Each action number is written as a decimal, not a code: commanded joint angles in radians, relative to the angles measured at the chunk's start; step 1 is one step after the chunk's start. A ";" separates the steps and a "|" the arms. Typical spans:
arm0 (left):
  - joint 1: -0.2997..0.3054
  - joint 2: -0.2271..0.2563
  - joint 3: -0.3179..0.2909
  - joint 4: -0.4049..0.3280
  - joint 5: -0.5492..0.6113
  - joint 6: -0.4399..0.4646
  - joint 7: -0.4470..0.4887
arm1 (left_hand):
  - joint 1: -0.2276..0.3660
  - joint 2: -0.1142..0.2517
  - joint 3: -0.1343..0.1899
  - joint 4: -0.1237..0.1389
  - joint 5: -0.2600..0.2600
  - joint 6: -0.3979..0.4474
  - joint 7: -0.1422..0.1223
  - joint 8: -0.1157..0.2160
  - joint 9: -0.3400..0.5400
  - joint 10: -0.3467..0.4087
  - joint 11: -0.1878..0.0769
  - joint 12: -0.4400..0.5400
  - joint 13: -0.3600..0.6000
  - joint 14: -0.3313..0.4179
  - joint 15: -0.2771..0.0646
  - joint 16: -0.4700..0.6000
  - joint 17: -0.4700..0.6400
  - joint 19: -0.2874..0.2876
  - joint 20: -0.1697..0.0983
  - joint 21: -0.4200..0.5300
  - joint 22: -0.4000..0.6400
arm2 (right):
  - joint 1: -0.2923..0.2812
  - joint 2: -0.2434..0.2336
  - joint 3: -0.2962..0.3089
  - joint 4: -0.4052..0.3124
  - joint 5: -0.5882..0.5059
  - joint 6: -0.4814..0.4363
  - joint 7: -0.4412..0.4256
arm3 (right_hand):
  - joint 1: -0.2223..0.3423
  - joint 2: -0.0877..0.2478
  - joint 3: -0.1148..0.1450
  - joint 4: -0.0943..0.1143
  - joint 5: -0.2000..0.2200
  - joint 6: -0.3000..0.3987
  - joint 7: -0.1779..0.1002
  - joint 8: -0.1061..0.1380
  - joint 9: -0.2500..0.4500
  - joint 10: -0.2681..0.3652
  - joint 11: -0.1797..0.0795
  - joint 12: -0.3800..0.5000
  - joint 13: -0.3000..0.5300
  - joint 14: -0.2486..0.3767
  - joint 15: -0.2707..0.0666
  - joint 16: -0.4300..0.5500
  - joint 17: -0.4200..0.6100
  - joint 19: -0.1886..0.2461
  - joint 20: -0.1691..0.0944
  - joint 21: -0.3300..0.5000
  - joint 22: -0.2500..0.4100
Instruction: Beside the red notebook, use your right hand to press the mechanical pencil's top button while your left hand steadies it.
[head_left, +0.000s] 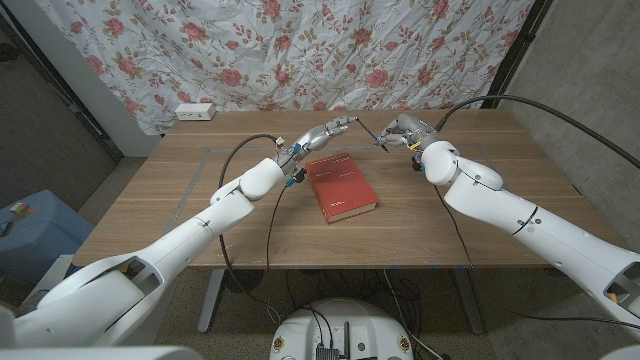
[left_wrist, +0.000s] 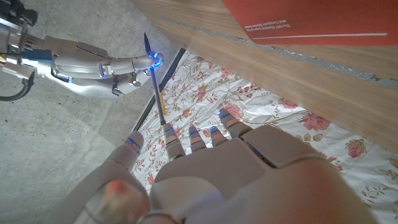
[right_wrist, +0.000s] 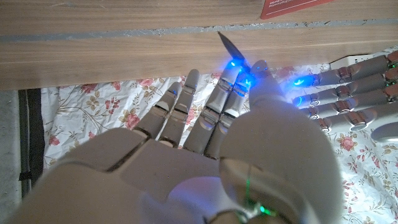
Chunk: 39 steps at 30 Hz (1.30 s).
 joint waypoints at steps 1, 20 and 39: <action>0.006 0.007 -0.003 -0.014 0.007 0.008 0.008 | 0.009 0.055 0.006 -0.005 0.005 0.046 0.006 0.018 0.009 0.005 -0.004 0.000 0.002 0.000 -0.049 -0.001 0.001 0.000 -0.042 0.004 0.002 | -0.004 0.001 0.004 0.001 -0.001 -0.003 -0.002 | 0.007 0.002 0.003 -0.002 0.001 0.017 -0.010 -0.001 0.005 0.004 -0.003 0.005 0.002 0.009 -0.145 0.007 0.001 -0.001 0.006 0.001 0.003; 0.035 0.034 -0.028 -0.072 0.039 0.037 0.062 | 0.010 0.056 0.010 -0.009 0.005 0.052 0.003 0.015 0.009 0.012 -0.004 0.002 0.002 0.009 -0.051 0.001 0.000 0.005 -0.043 0.007 0.002 | -0.021 -0.002 0.017 0.005 0.012 -0.011 -0.016 | 0.006 0.002 0.003 -0.002 0.000 0.019 -0.009 -0.003 0.006 0.003 -0.003 0.005 0.002 0.008 -0.145 0.007 0.001 -0.001 0.006 0.001 0.003; 0.056 0.057 -0.054 -0.119 0.055 0.055 0.099 | 0.013 0.055 0.015 -0.017 0.004 0.053 0.003 0.012 0.009 0.027 0.000 0.005 0.002 0.019 -0.053 0.002 0.000 0.012 -0.044 0.008 0.002 | -0.038 -0.013 0.030 0.025 0.029 0.021 -0.037 | 0.012 0.002 0.004 -0.004 0.001 0.017 -0.009 -0.008 0.006 -0.002 -0.002 0.004 0.004 0.005 -0.149 0.007 0.001 -0.001 0.004 0.001 0.003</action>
